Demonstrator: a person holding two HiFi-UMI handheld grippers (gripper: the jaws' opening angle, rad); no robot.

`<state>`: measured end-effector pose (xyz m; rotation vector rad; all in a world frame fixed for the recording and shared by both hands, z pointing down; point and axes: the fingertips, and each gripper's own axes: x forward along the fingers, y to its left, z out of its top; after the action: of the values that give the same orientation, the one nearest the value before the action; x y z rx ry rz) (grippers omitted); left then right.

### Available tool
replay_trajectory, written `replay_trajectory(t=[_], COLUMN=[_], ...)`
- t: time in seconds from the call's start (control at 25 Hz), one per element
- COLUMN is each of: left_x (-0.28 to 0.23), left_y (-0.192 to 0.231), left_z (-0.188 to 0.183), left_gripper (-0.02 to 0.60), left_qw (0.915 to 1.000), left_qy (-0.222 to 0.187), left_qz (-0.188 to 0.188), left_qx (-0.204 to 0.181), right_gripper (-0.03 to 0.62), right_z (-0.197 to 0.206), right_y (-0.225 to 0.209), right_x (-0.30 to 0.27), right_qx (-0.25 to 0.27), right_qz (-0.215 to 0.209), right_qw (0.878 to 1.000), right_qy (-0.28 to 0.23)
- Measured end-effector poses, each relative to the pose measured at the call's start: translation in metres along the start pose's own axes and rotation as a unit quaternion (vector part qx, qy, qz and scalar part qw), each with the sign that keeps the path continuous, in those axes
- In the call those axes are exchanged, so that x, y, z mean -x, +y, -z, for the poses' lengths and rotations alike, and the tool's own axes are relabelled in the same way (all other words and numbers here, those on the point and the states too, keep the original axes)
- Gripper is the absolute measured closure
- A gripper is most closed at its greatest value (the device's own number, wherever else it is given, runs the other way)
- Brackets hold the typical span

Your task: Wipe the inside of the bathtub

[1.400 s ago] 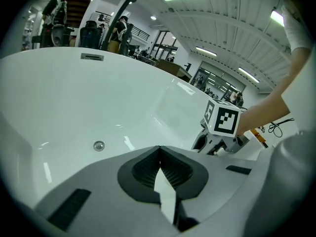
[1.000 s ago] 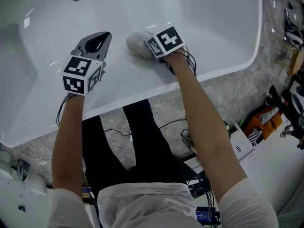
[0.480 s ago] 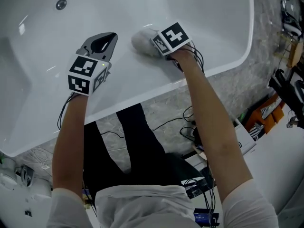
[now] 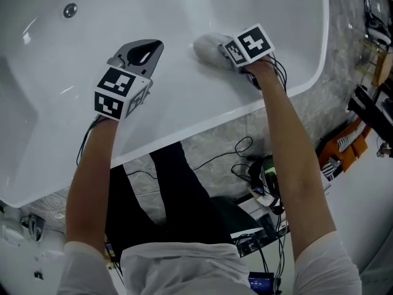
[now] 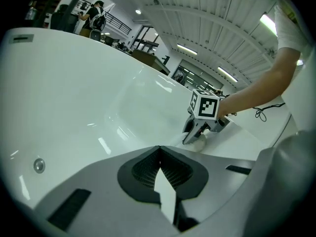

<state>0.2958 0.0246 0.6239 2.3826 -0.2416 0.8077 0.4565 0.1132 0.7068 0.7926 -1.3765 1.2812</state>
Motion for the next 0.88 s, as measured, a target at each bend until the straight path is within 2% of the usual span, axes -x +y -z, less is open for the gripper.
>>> replay_trajectory(t=[0.12, 0.32, 0.6, 0.88], left_x=[-0.007, -0.021, -0.033, -0.033], left_y=[0.0, 0.008, 0.033, 0.058], left_z=[-0.001, 0.004, 0.021, 0.044], left_gripper=[0.571, 0.57, 0.571, 0.571], left_qw=[1.0, 0.9999, 0.9993, 0.9986], left_qy=[0.002, 0.006, 0.017, 0.029], left_qz=[0.006, -0.012, -0.032, -0.045], left_qx=[-0.006, -0.011, 0.001, -0.004], right_gripper=[0.496, 0.496, 0.496, 0.496], right_z=[0.003, 0.009, 0.002, -0.009], right_y=[-0.015, -0.039, -0.06, -0.072], right_x=[0.001, -0.006, -0.036, -0.073], right_qx=[-0.001, 0.0, -0.002, -0.003], right_qz=[0.008, 0.019, 0.021, 0.029], right_qw=[1.0, 1.0, 0.999, 0.999], right_qy=[0.006, 0.016, 0.033, 0.036])
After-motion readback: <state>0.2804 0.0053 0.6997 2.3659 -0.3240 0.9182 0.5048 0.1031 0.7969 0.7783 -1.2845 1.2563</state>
